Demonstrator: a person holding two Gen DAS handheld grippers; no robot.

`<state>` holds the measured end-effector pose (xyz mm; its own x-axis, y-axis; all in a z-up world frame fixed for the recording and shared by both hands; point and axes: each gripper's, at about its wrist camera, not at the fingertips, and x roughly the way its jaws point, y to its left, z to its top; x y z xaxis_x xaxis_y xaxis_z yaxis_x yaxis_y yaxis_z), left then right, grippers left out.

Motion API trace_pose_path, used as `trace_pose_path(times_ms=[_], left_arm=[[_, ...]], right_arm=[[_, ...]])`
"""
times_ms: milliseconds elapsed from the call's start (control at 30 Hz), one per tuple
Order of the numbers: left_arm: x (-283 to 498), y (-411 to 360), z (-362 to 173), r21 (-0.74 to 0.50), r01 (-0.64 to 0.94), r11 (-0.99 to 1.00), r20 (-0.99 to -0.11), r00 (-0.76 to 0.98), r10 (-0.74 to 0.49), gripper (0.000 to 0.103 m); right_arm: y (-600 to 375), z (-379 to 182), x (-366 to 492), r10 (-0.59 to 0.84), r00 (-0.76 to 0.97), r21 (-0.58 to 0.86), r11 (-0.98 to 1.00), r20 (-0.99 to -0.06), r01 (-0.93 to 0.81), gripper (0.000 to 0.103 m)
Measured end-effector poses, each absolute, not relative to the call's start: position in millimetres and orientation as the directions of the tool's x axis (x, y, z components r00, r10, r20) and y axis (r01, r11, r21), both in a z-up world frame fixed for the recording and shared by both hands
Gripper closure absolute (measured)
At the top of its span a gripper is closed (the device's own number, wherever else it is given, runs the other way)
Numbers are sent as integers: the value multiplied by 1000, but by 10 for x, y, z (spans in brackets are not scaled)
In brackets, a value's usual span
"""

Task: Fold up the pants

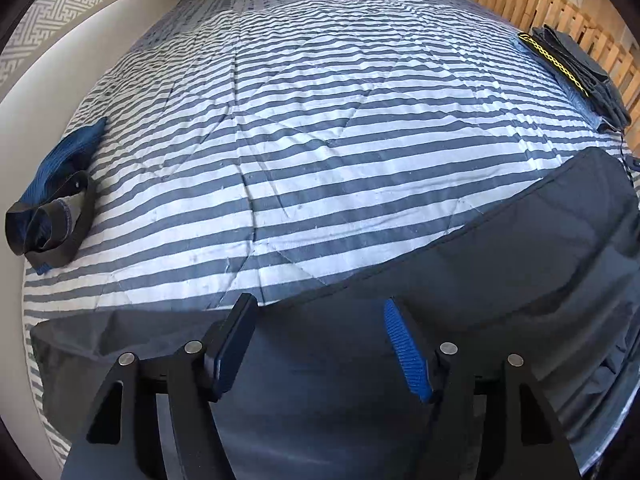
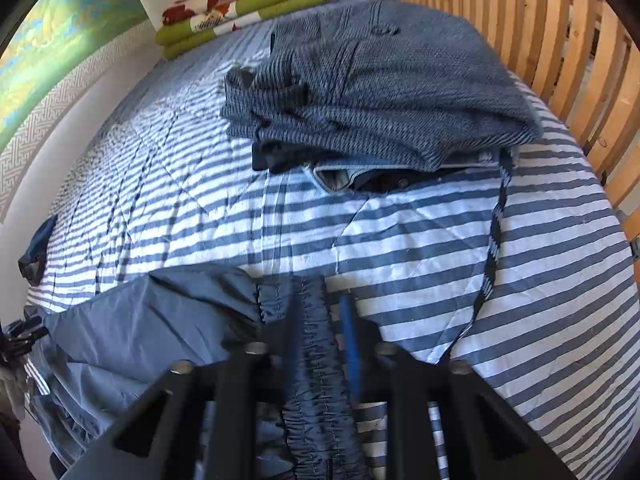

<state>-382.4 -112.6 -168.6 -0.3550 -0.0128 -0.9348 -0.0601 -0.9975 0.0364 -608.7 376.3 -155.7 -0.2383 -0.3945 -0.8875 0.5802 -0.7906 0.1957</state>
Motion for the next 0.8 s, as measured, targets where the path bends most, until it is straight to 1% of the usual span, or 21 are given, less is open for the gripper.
trace_pose_path(times_ms=[33, 67, 100, 233, 267, 300, 333, 367, 400, 467, 533, 633, 667, 700, 767, 800], left_arm=[[-3892, -1120, -1713, 36, -66, -997, -937, -350, -11, 32], [-3943, -1110, -1745, 39, -72, -997, -940, -342, -12, 26], [-3996, -1100, -1786, 40, -76, -996, -943, -333, -12, 23], [-4130, -1030, -1977, 13, -100, -995, -957, -290, 16, 23], [-4131, -1002, -1989, 18, -110, -994, -954, -299, 16, 24], [-4123, -983, -1981, 14, -117, -993, -948, -316, 24, 34], [-4112, -964, -1970, -8, -128, -992, -944, -326, 50, 43], [-4101, -947, -1958, -19, -129, -992, -941, -333, 62, 59], [-4096, -925, -1944, -6, -126, -992, -939, -339, 48, 75], [-4084, -852, -1920, 9, -158, -987, -939, -342, 46, 99], [-4076, -760, -1913, 67, -184, -981, -936, -351, 2, 99], [-4067, -706, -1828, 43, -217, -975, -929, -368, 41, 98], [-4085, -709, -1792, 33, -216, -976, -927, -371, 51, 94], [-4120, -724, -1762, 14, -212, -977, -926, -371, 67, 76], [-4178, -704, -1724, -17, -214, -977, -923, -373, 98, 56], [-4208, -671, -1722, -18, -229, -973, -925, -366, 103, 55]], right_arm=[[3717, -1577, -6091, -385, -257, 174, -792, -886, 585, 49], [3673, -1601, -6111, -379, -263, 164, -792, -888, 588, 49], [3634, -1633, -6132, -378, -256, 165, -790, -890, 591, 49], [3444, -1837, -6226, -359, -209, 173, -785, -910, 595, 49], [3401, -1871, -6203, -364, -199, 179, -778, -910, 603, 49], [3362, -1893, -6166, -373, -187, 188, -767, -909, 613, 49], [3322, -1913, -6119, -378, -184, 190, -758, -907, 625, 52], [3286, -1914, -6053, -367, -203, 160, -751, -908, 641, 54], [3257, -1909, -5989, -354, -225, 127, -743, -908, 657, 56], [3244, -1870, -5897, -342, -266, 84, -740, -901, 667, 60], [3279, -1788, -5847, -357, -295, 83, -749, -886, 658, 61], [3331, -1637, -5813, -375, -328, 84, -759, -867, 646, 62], [3350, -1594, -5799, -385, -332, 88, -756, -861, 648, 62], [3359, -1563, -5790, -395, -326, 96, -749, -859, 656, 62], [3383, -1504, -5790, -384, -347, 73, -753, -856, 654, 62], [3403, -1487, -5786, -383, -353, 69, -755, -854, 652, 62]])
